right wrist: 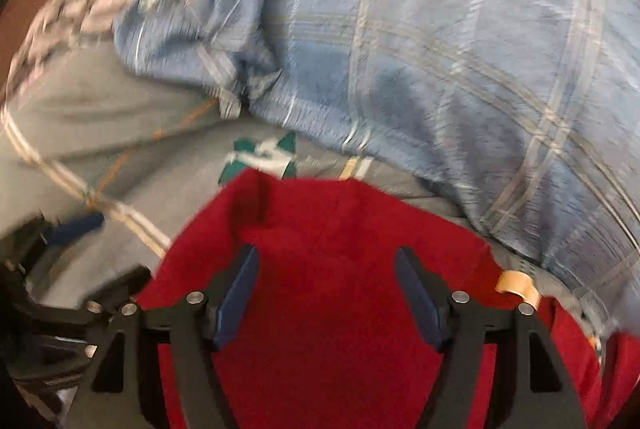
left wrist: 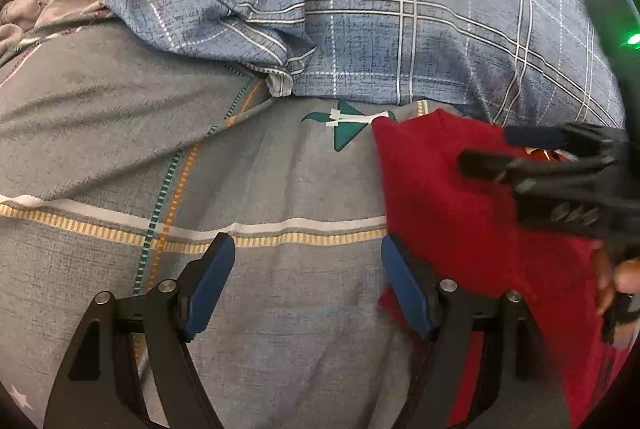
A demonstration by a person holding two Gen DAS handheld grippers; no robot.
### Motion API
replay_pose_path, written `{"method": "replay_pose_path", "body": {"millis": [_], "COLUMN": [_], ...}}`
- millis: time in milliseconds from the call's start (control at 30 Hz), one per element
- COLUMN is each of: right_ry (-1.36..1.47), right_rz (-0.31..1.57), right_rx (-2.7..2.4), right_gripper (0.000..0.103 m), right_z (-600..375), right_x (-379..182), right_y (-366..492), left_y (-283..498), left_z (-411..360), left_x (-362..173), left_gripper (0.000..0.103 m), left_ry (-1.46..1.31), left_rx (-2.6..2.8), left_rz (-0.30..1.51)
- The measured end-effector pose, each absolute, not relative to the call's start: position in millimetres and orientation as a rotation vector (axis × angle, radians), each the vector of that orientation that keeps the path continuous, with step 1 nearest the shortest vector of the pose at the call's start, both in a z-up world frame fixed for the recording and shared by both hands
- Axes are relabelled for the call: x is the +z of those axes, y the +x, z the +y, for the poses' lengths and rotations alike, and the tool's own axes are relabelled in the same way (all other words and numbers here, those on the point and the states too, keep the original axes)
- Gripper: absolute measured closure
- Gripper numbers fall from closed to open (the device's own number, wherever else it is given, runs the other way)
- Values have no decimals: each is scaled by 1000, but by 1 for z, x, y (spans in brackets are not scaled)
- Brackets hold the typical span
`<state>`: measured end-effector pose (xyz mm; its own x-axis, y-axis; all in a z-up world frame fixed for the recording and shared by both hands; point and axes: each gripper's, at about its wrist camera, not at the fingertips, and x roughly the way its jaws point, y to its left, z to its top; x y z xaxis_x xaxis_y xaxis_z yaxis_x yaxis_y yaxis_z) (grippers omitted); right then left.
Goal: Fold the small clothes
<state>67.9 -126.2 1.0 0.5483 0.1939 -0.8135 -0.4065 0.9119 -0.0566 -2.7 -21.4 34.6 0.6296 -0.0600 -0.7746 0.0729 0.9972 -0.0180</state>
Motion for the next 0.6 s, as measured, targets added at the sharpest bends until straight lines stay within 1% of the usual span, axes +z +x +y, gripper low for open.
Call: {"method": "replay_pose_path", "body": {"millis": [33, 133, 167, 233, 300, 400, 433, 500, 533, 567, 600], "right_ry": [-271, -225, -260, -282, -233, -159, -157, -173, -174, -169, -165], "right_rz": [948, 943, 922, 872, 817, 826, 845, 885, 893, 881, 863], "right_rx": [369, 418, 404, 384, 356, 304, 302, 292, 287, 286, 281], "right_gripper": [45, 87, 95, 96, 96, 95, 91, 85, 79, 75, 66], "right_z": [-123, -119, -116, -116, -125, -132, -130, -126, -125, -126, -128], "right_x": [-6, -10, -6, 5, 18, 13, 6, -3, -2, 4, 11], "right_y": [70, 68, 63, 56, 53, 63, 67, 69, 68, 61, 52], "left_y": [-3, -2, 0, 1, 2, 1, 1, -1, -2, -2, -2], "left_z": [-23, -22, -21, -19, -18, -18, -19, -21, -22, -22, -21], "left_x": [34, 32, 31, 32, 32, 36, 36, 37, 38, 39, 39], "left_gripper": [27, 27, 27, 27, 27, 27, 27, 27, 27, 27, 27], "left_ry": [29, 33, 28, 13, 3, -11, -11, 2, 10, 13, 15], "left_rx": [-74, -67, -66, -64, -57, -59, -59, -63, -65, -68, -70], "left_rz": [884, 885, 888, 886, 874, 850, 844, 837, 831, 828, 824]}}
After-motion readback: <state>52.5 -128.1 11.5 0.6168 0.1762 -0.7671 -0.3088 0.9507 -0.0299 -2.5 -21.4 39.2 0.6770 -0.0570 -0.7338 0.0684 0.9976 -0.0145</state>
